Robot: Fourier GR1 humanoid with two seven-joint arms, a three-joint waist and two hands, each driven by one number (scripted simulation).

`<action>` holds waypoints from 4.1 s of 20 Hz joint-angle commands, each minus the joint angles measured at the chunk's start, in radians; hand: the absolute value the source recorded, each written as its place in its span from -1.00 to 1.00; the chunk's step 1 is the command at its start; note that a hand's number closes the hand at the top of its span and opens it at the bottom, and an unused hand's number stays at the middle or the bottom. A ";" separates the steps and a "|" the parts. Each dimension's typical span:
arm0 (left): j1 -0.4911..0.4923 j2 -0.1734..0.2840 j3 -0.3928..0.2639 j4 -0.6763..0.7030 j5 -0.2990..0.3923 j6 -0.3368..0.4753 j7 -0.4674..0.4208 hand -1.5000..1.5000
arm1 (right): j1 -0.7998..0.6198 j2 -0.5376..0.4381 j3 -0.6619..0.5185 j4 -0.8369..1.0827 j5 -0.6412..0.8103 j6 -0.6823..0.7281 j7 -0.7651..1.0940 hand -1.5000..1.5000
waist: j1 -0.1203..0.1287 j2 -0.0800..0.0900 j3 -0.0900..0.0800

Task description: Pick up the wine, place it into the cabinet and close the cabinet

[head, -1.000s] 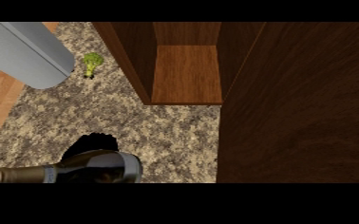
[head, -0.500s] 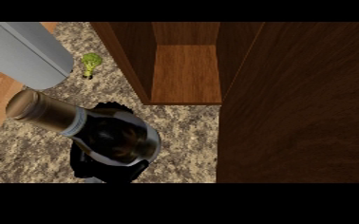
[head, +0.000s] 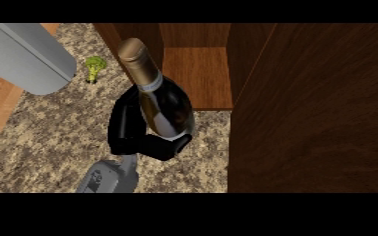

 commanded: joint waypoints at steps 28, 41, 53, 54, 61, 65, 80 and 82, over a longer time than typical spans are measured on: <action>-0.314 0.000 -0.125 0.732 0.340 0.103 -0.394 1.00 | 0.071 0.007 -0.021 -0.065 -0.044 0.019 0.010 -1.00 | -0.009 0.001 0.000; -0.421 0.000 -0.100 0.921 0.486 -0.084 -0.441 1.00 | -0.021 0.019 0.012 0.003 -0.005 -0.019 0.029 -1.00 | -0.005 0.002 -0.001; -0.627 0.000 -0.148 1.105 0.681 -0.083 -0.468 1.00 | 0.008 0.049 0.054 0.021 0.039 -0.002 -0.012 -1.00 | -0.023 0.007 -0.001; -0.624 0.000 -0.151 1.071 0.683 -0.064 -0.468 1.00 | -0.006 0.015 0.021 0.021 0.000 0.009 0.014 -1.00 | -0.019 0.005 -0.001; -0.680 0.000 -0.154 1.134 0.729 -0.051 -0.468 1.00 | -0.027 -0.001 -0.030 0.121 -0.007 0.056 -0.084 -1.00 | -0.026 0.008 0.000; -0.716 0.000 -0.149 1.245 0.729 -0.072 -0.452 1.00 | -0.042 0.002 -0.008 0.091 -0.025 0.031 -0.027 -1.00 | -0.042 0.013 -0.001; -0.722 0.000 -0.061 1.386 0.722 -0.121 -0.633 1.00 | 0.015 0.031 0.033 0.067 0.032 0.047 -0.077 -1.00 | -0.038 0.015 -0.001; -0.735 0.000 -0.052 1.333 0.745 -0.073 -0.608 -1.00 | -0.020 0.012 -0.007 0.084 0.019 0.038 -0.078 -1.00 | -0.032 0.011 -0.001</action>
